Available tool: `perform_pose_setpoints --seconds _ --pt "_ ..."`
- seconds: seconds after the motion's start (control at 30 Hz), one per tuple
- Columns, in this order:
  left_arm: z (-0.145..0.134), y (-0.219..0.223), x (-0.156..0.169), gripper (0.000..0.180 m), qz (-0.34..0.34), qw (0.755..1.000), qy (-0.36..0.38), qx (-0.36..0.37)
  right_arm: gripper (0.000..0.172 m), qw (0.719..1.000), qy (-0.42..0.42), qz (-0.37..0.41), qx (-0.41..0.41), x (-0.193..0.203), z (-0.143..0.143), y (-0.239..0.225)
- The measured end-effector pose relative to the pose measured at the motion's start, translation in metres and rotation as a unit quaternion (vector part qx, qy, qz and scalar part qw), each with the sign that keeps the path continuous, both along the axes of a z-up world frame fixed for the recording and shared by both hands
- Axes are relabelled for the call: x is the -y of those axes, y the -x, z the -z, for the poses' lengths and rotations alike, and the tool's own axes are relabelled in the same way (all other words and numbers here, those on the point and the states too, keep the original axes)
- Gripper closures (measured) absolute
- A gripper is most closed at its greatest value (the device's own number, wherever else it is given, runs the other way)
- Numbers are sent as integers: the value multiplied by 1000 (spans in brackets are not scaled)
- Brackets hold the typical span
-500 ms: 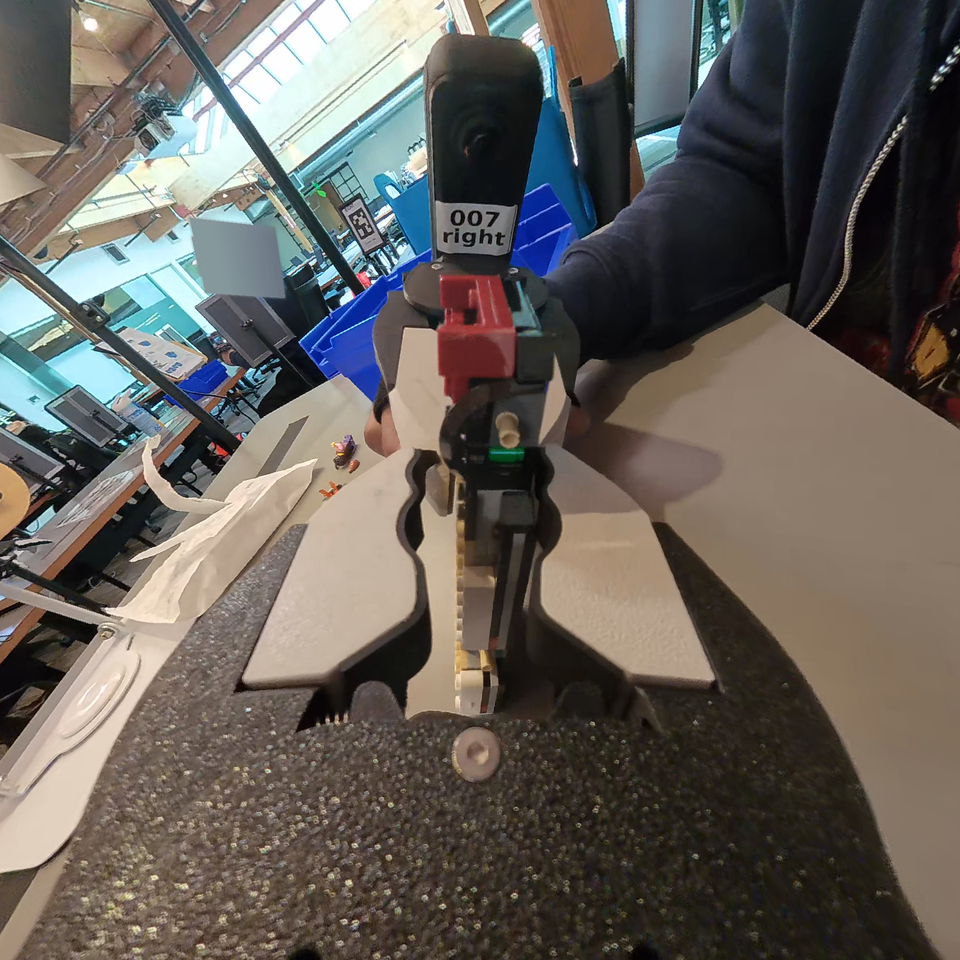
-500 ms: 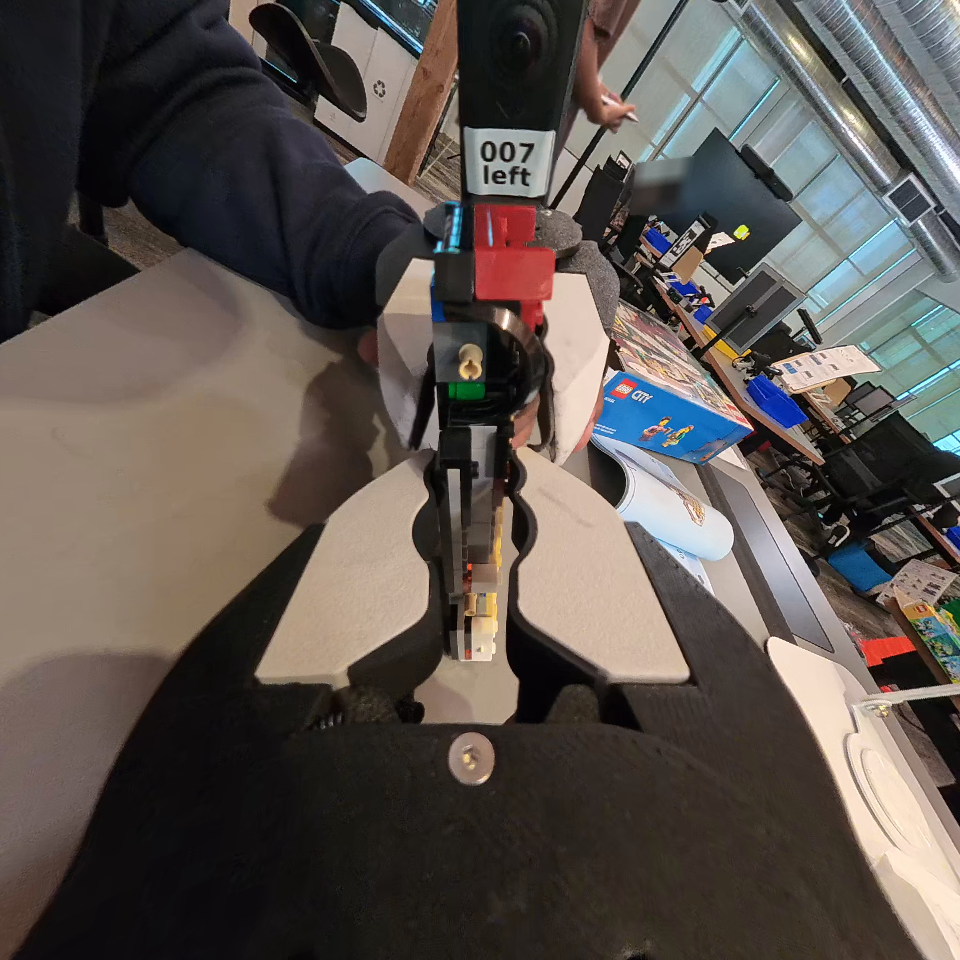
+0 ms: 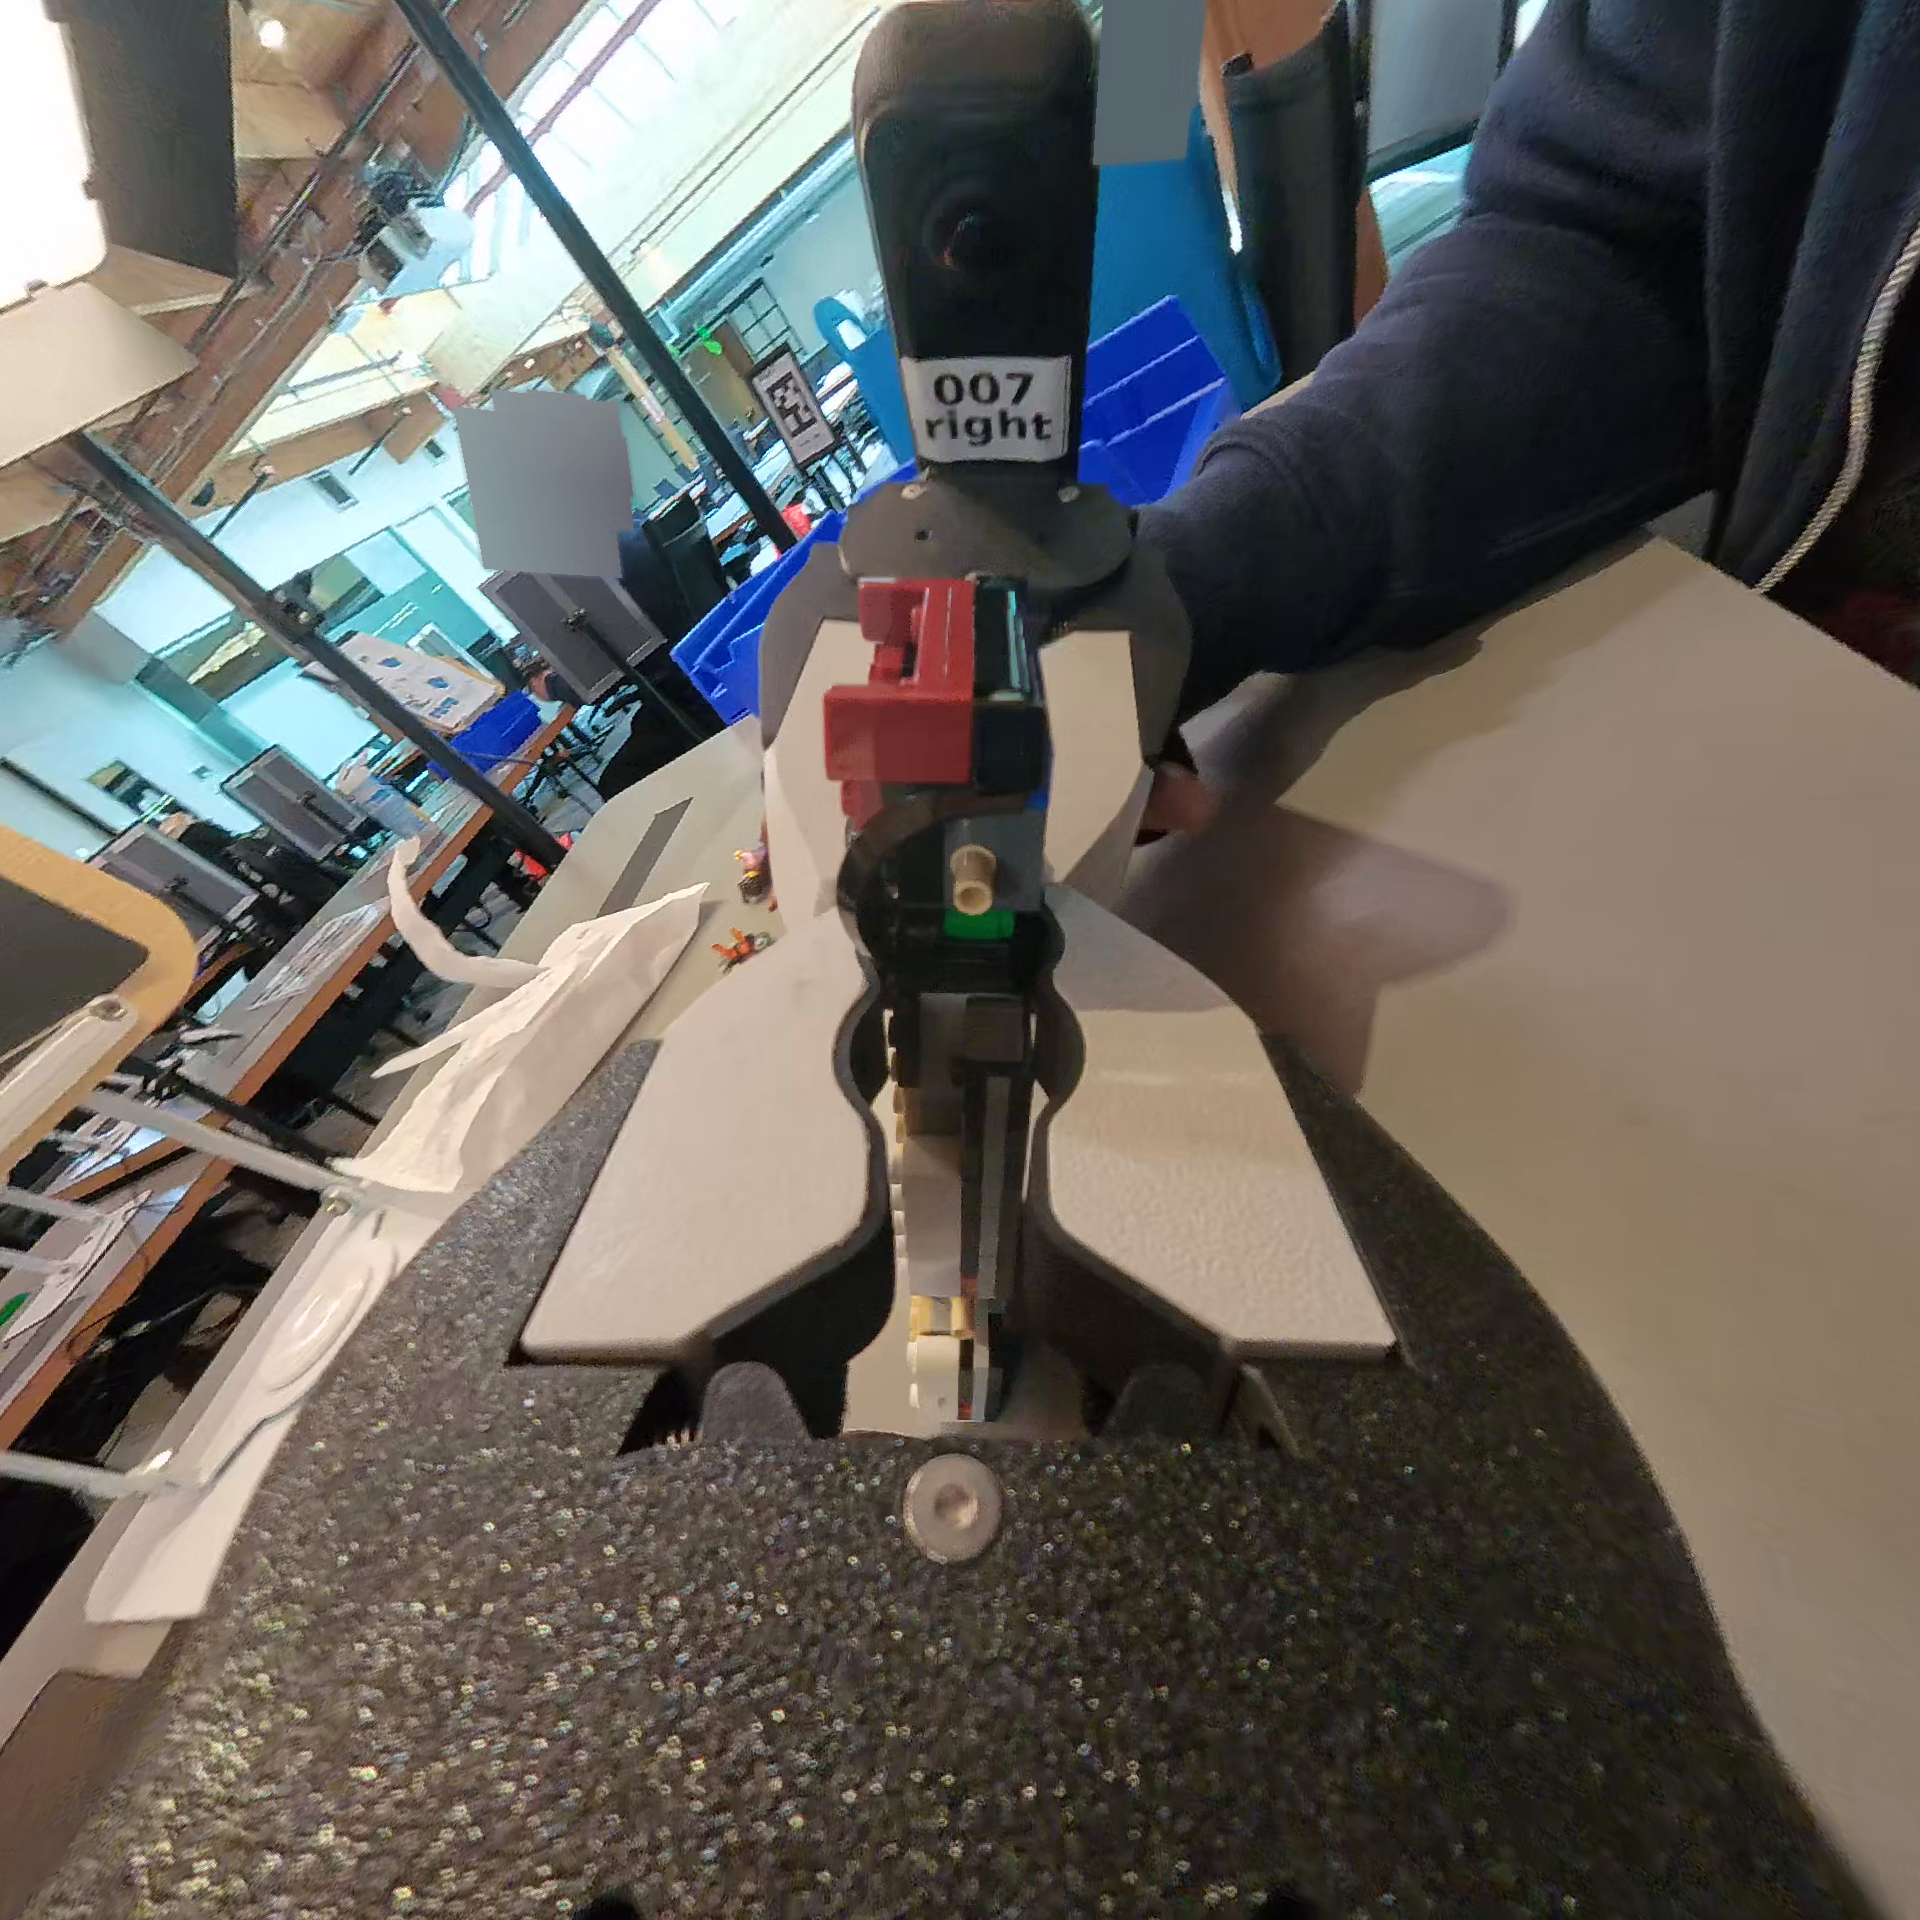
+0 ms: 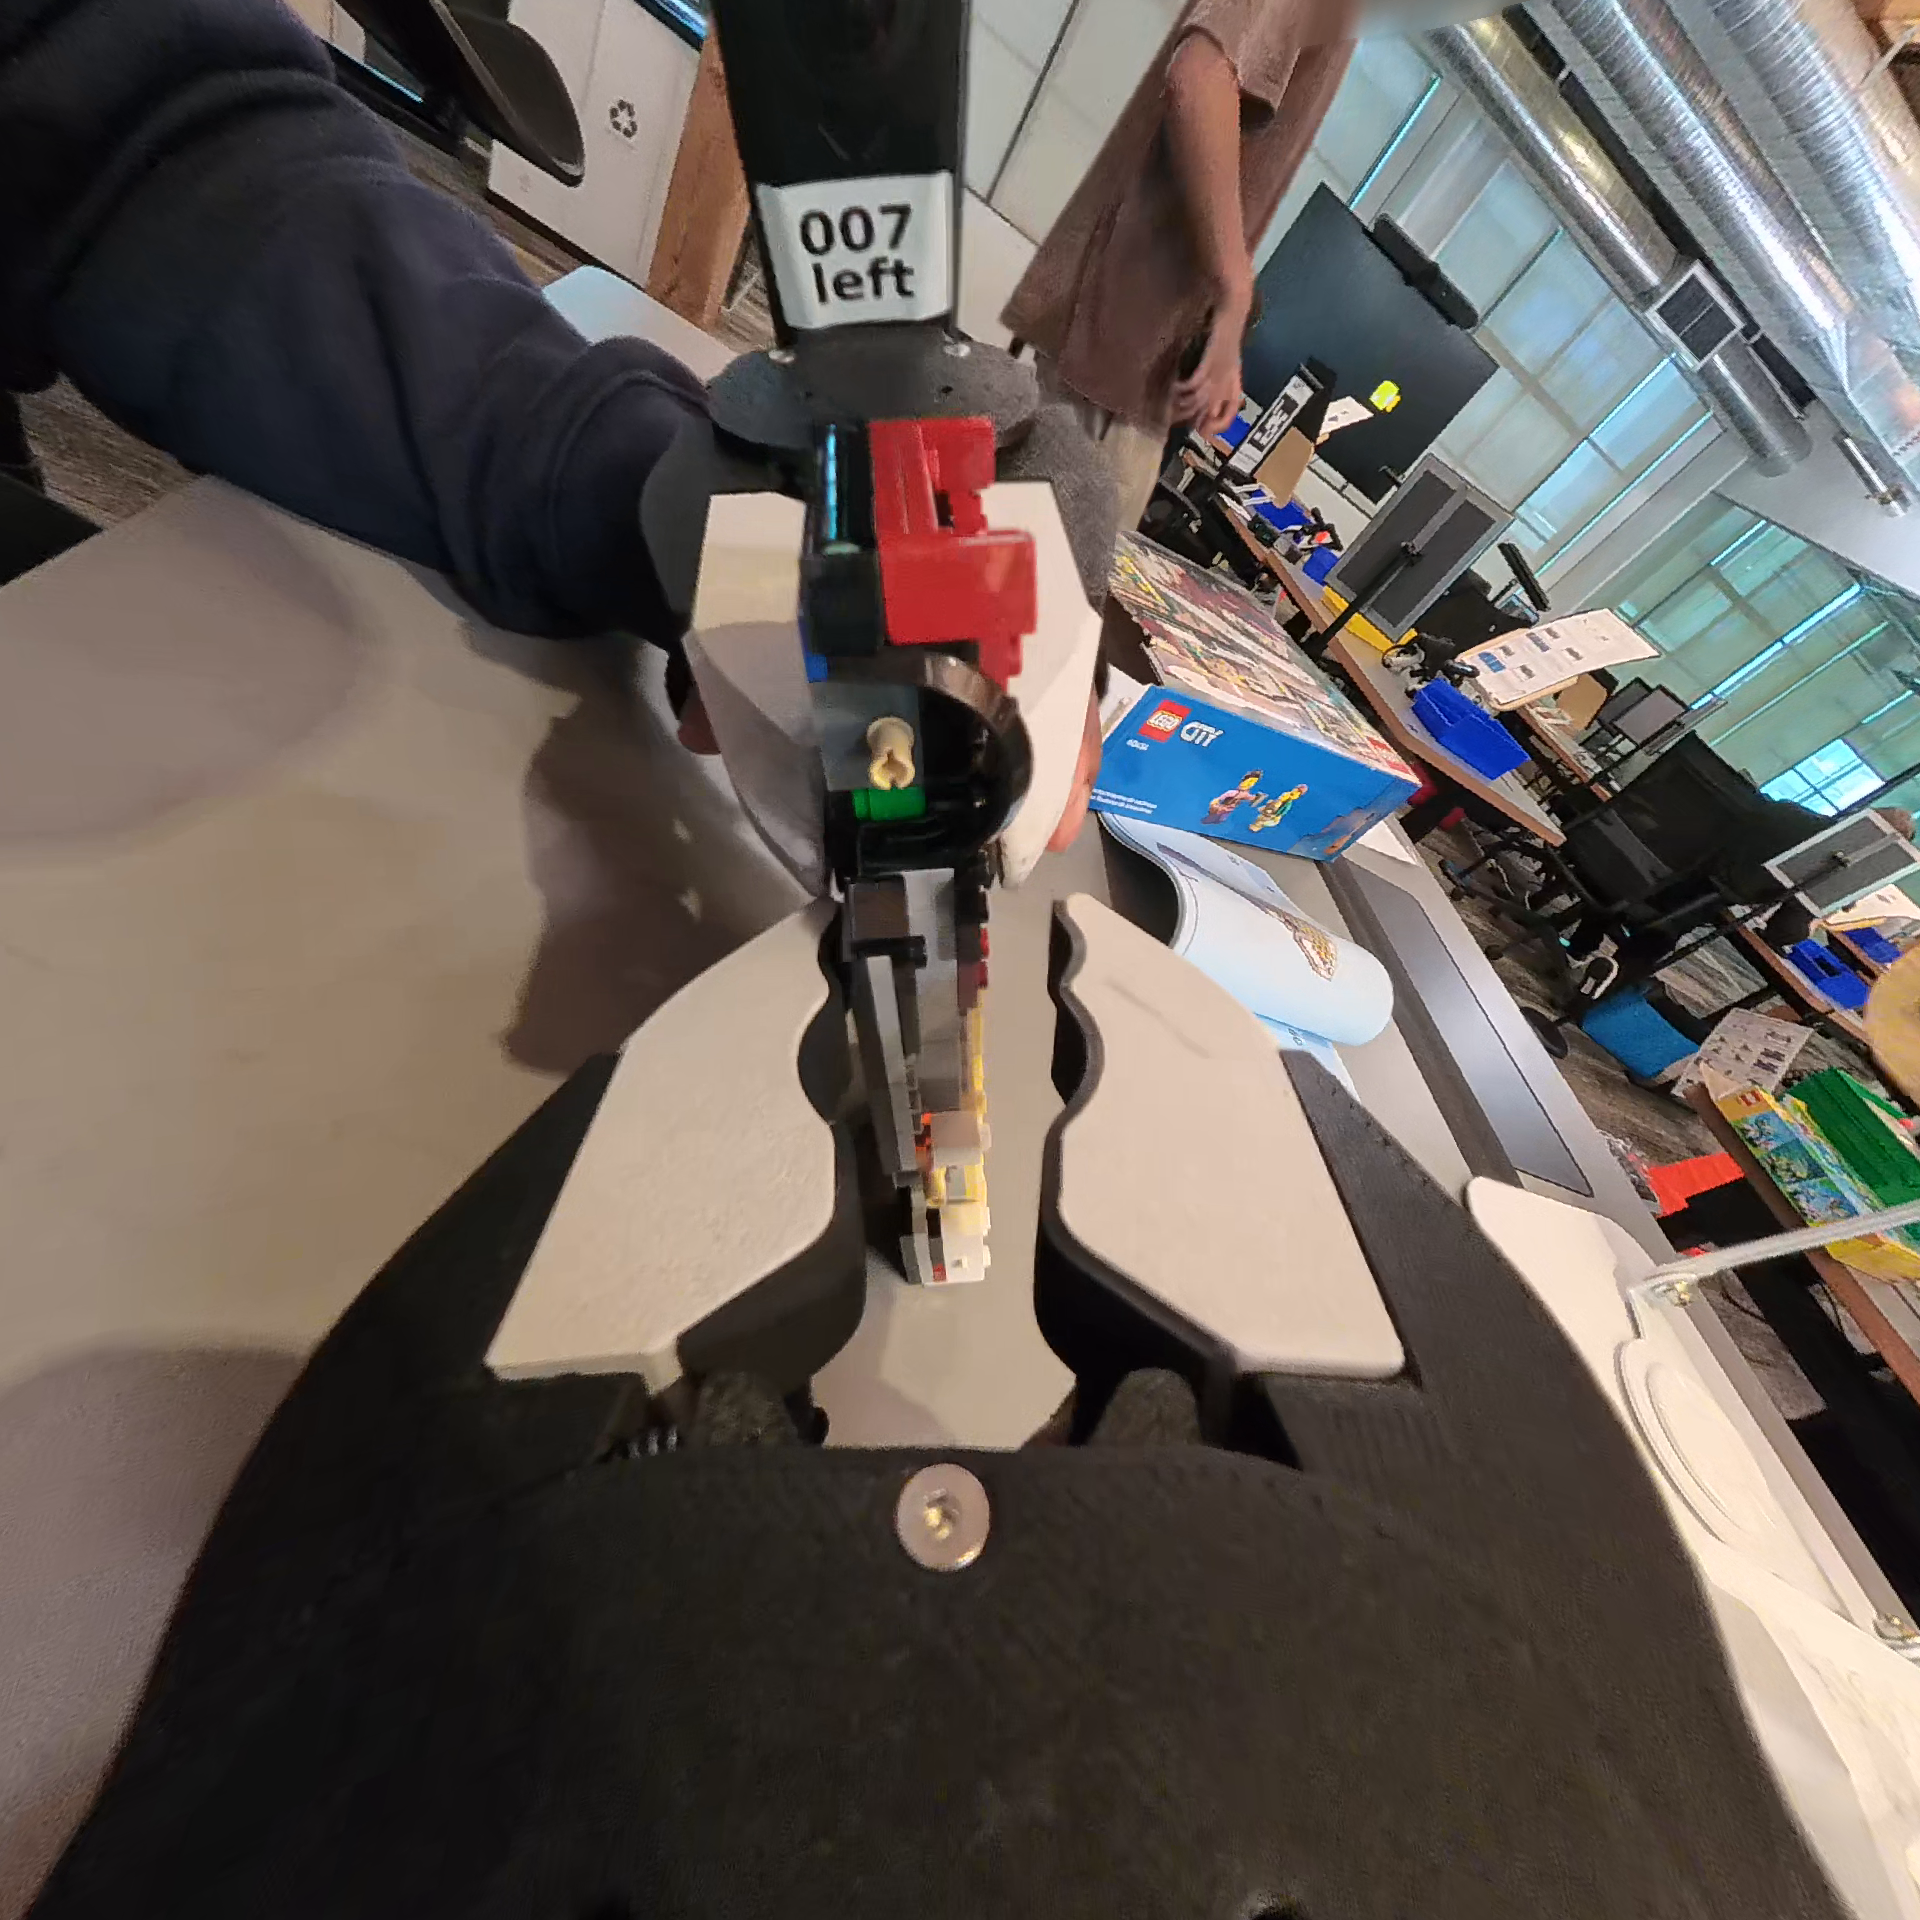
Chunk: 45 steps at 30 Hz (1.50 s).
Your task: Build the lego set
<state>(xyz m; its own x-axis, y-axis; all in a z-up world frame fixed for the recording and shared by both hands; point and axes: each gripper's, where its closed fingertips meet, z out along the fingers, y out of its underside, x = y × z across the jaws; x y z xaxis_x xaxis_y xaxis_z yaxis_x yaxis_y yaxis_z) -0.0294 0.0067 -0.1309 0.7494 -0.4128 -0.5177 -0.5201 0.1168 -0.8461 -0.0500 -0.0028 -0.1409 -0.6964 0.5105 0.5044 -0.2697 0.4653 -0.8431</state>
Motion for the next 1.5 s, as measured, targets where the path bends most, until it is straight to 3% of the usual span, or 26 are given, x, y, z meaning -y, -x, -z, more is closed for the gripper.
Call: perform_pose_setpoints --seconds 0.2,0.37,0.57,0.8,1.03,1.13,1.3,1.5 --pt "-7 30 -3 156 -72 997 -6 -4 147 996 33 21 75 -31 -11 -5" --pt "1 40 -9 156 -112 993 11 -33 146 973 -31 16 229 -36 40 -31" --pt "3 44 -12 157 -136 989 18 -51 145 943 -93 39 318 -24 83 -48" --pt "4 43 -14 156 -147 986 19 -76 147 929 -121 86 339 -21 99 -40" --pt "5 43 -15 156 -154 984 20 -91 172 932 -140 97 319 -22 99 -39" --pt "7 44 -15 156 -156 983 23 -98 169 934 -132 98 317 -23 97 -39" --pt "8 40 -13 156 -144 983 27 -110 151 941 -109 83 310 -27 92 -37" --pt "8 43 -11 156 -146 982 31 -114 147 949 -56 54 306 -27 83 -26"
